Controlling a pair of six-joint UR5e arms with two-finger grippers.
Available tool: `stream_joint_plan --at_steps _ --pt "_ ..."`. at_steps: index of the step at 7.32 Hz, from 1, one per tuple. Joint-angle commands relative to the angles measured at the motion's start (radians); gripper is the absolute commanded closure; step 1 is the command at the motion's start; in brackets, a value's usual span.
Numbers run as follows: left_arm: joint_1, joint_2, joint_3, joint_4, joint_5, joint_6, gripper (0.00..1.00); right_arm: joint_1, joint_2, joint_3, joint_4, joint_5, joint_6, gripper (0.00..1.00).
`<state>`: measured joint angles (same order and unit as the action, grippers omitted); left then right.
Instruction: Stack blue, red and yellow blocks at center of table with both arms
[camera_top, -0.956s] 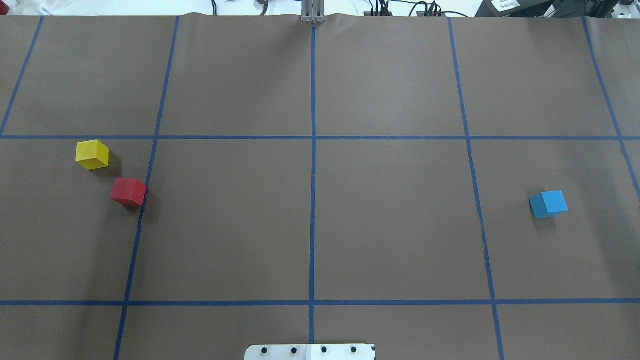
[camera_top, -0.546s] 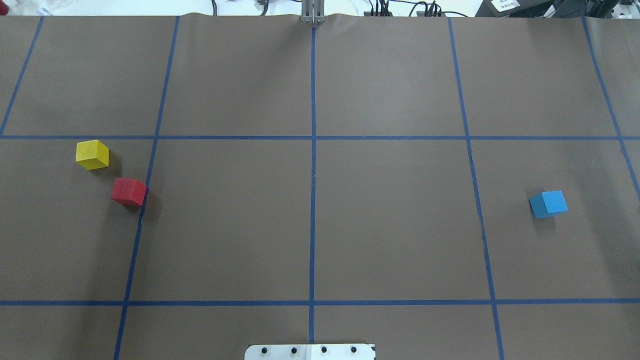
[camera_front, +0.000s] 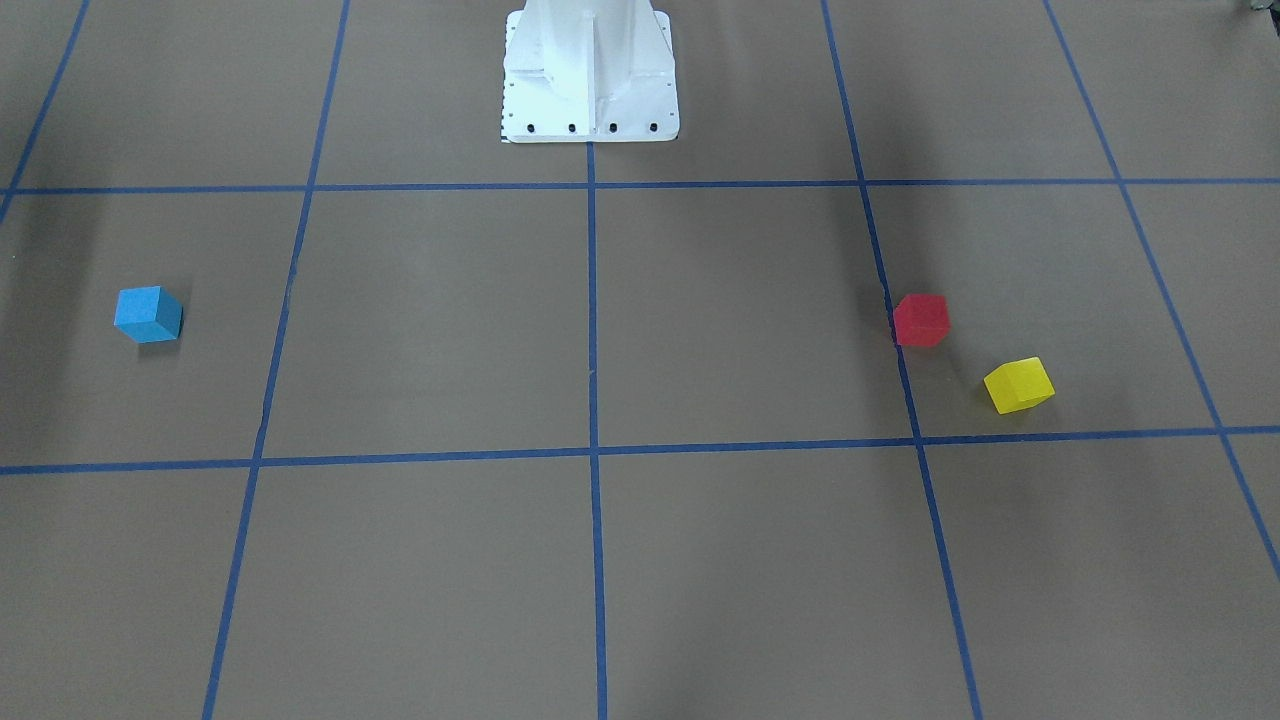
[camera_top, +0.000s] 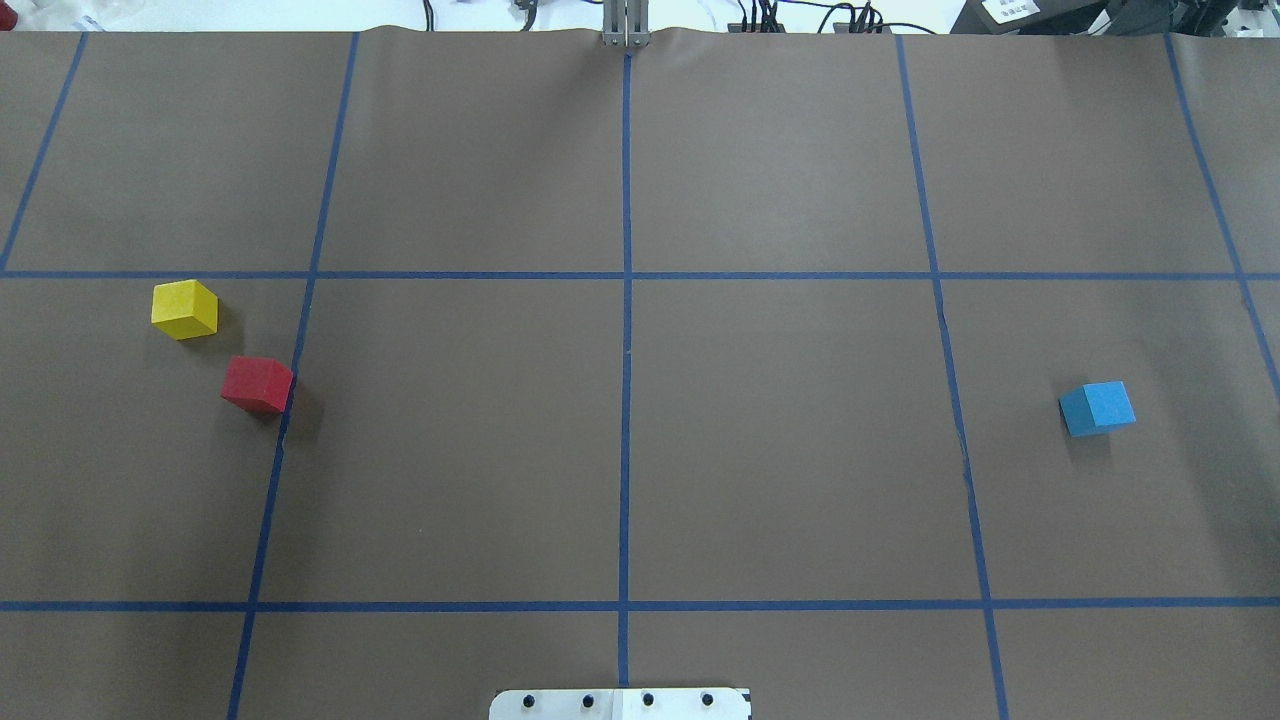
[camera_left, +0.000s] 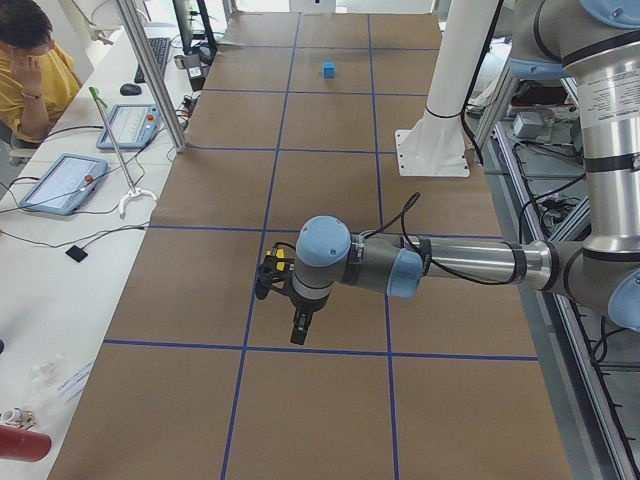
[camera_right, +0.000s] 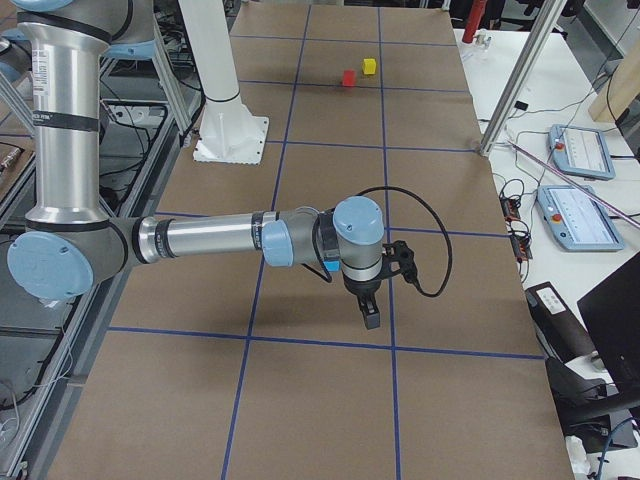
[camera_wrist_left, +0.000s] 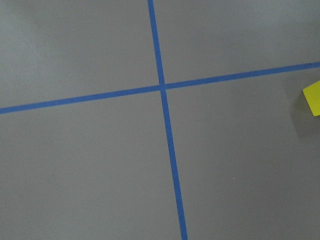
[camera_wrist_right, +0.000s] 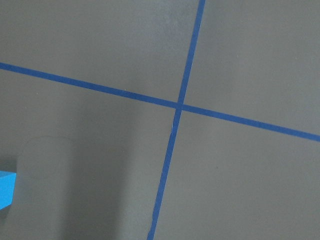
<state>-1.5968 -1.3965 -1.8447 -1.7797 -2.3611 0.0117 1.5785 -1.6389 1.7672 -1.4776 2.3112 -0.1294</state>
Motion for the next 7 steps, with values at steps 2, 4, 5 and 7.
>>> stream_joint_plan --at_steps 2,4,5,7 --pt "0.003 -0.130 0.047 -0.087 -0.003 -0.007 0.00 -0.044 -0.006 0.009 0.169 0.080 0.217 0.00" --pt "0.003 -0.130 0.045 -0.089 -0.006 -0.004 0.00 -0.229 -0.012 0.044 0.369 0.027 0.623 0.00" --pt "0.003 -0.130 0.045 -0.089 -0.006 -0.004 0.00 -0.352 -0.025 0.047 0.467 -0.080 0.787 0.00" --pt "0.003 -0.131 0.045 -0.089 -0.006 -0.006 0.00 -0.507 -0.105 0.046 0.601 -0.231 0.887 0.00"
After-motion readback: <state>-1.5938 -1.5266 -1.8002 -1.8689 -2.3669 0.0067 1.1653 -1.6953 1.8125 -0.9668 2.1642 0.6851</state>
